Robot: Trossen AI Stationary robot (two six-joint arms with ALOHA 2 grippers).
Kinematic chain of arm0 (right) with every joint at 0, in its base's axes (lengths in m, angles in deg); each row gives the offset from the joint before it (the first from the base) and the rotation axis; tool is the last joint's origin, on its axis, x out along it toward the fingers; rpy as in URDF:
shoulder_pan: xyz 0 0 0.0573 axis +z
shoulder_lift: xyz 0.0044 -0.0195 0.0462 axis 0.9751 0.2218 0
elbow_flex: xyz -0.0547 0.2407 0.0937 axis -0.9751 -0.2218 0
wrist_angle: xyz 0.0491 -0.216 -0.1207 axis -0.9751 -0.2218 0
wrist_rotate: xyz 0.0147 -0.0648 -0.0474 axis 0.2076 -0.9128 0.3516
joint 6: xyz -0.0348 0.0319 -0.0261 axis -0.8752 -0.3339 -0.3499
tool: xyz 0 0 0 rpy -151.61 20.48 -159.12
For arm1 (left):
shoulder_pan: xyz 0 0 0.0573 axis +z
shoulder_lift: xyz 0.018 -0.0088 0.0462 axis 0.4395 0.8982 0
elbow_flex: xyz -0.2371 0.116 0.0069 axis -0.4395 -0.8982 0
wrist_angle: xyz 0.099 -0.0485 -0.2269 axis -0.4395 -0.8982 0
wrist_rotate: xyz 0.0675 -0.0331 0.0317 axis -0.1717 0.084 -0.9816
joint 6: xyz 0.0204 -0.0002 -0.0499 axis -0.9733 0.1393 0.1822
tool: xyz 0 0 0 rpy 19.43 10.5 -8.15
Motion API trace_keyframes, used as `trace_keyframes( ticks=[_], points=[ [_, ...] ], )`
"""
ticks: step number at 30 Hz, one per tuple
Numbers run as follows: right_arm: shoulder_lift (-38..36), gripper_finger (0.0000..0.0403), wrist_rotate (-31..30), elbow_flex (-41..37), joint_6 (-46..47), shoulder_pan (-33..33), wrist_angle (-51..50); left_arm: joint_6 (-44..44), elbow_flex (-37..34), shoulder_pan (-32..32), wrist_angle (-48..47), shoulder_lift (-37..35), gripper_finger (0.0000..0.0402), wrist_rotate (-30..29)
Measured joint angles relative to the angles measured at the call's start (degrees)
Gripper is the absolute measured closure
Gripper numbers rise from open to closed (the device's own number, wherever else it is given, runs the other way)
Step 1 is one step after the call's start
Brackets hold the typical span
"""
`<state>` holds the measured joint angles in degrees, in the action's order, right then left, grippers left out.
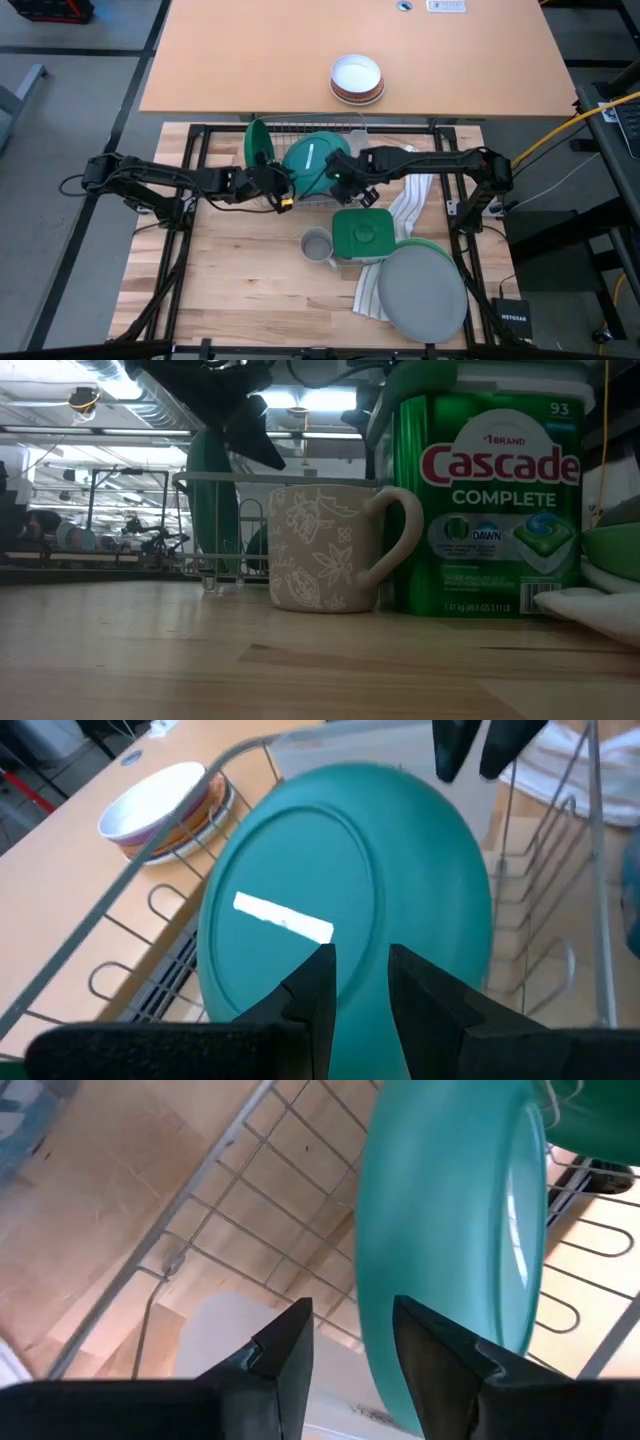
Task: Sort dishes
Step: Put the blue plate in the dish rack
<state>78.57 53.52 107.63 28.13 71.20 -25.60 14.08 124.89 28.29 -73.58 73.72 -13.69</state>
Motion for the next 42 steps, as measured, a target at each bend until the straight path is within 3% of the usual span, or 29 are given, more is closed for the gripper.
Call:
trace_keyframes(
  ticks=[12, 19, 31, 42],
  points=[
    [2.9, 0.0259, -6.0, 0.0, -0.5, -0.1, 1.7, 0.4, 0.0, 2.3, 0.1, 0.0, 0.0318, 0.0],
    [3.6, 0.0259, -11.4, 0.0, -0.4, -0.1, 4.7, 0.3, 0.0, 3.6, 0.2, 0.0, 0.0318, 4.1],
    [4.3, 0.0259, -11.4, 0.0, -1.3, -0.1, 16.7, -1.0, 0.0, 3.6, 0.0, -0.1, 0.0318, 4.2],
    [4.9, 0.0259, -11.5, 0.0, -2.1, -0.1, 20.4, -1.0, 0.0, 3.6, -0.2, -0.1, 0.0318, 4.2]
  ],
)
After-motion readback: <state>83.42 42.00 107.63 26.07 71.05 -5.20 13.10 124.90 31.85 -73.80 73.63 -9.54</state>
